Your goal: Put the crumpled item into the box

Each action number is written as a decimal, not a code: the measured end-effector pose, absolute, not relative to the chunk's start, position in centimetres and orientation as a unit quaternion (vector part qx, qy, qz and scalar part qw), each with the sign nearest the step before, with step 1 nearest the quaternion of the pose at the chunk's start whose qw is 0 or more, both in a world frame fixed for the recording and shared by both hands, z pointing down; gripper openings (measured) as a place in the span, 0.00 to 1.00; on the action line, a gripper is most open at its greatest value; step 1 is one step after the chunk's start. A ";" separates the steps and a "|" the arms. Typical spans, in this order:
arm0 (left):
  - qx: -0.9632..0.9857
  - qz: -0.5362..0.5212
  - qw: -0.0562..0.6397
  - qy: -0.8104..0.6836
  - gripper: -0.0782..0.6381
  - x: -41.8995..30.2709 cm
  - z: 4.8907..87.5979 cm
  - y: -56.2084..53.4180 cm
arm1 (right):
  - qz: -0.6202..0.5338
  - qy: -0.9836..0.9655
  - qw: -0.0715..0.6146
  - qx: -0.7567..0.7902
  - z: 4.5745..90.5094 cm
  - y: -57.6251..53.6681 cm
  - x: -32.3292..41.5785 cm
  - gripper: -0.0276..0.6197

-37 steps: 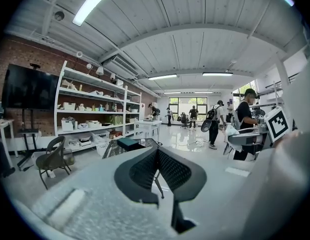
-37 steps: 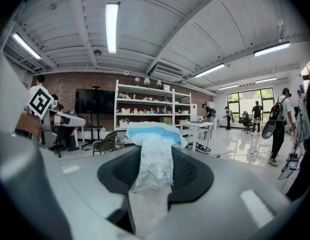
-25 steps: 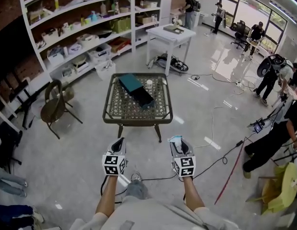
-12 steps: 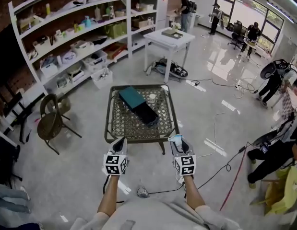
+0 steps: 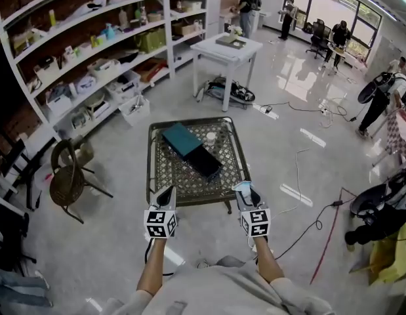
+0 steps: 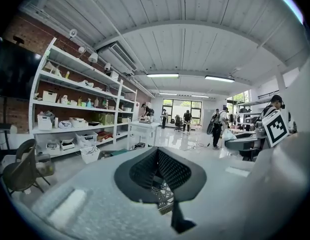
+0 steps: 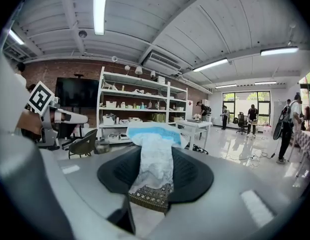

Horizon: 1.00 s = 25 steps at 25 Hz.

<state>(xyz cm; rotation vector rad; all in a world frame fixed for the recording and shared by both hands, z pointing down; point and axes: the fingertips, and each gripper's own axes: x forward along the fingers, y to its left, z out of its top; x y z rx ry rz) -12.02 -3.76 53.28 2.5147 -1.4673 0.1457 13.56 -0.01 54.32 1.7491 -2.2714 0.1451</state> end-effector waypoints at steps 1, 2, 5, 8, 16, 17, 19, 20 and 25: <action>0.857 0.052 0.114 -0.499 0.12 -12.4 53.4 -4.1 | 0.053 -0.784 0.135 0.603 54.4 -0.3 13.2 0.29; 0.858 0.055 0.115 -0.498 0.12 -12.6 53.4 -4.3 | 0.055 -0.784 0.134 0.603 54.4 -0.5 12.9 0.29; 0.860 0.063 0.113 -0.493 0.12 -12.5 53.6 -4.5 | 0.062 -0.785 0.132 0.603 54.6 -0.7 12.6 0.29; 0.860 0.066 0.116 -0.493 0.12 -12.5 54.1 -4.6 | 0.066 -0.786 0.135 0.600 55.2 -1.1 12.3 0.29; 0.853 0.068 0.123 -0.503 0.12 -13.6 55.2 -7.6 | 0.066 -0.794 0.138 0.588 56.2 -4.7 11.4 0.29; 0.852 0.068 0.123 -0.504 0.12 -13.6 55.3 -8.2 | 0.066 -0.795 0.137 0.587 56.3 -5.3 11.4 0.29; 0.851 0.068 0.121 -0.506 0.12 -13.4 55.4 -9.5 | 0.064 -0.798 0.135 0.584 56.4 -6.8 11.4 0.29; 0.851 0.068 0.120 -0.507 0.12 -13.3 55.4 -10.1 | 0.065 -0.799 0.134 0.582 56.5 -7.6 11.5 0.29; 0.842 0.067 0.120 -0.521 0.12 -12.9 55.0 -14.4 | 0.066 -0.809 0.132 0.570 56.5 -12.7 11.8 0.29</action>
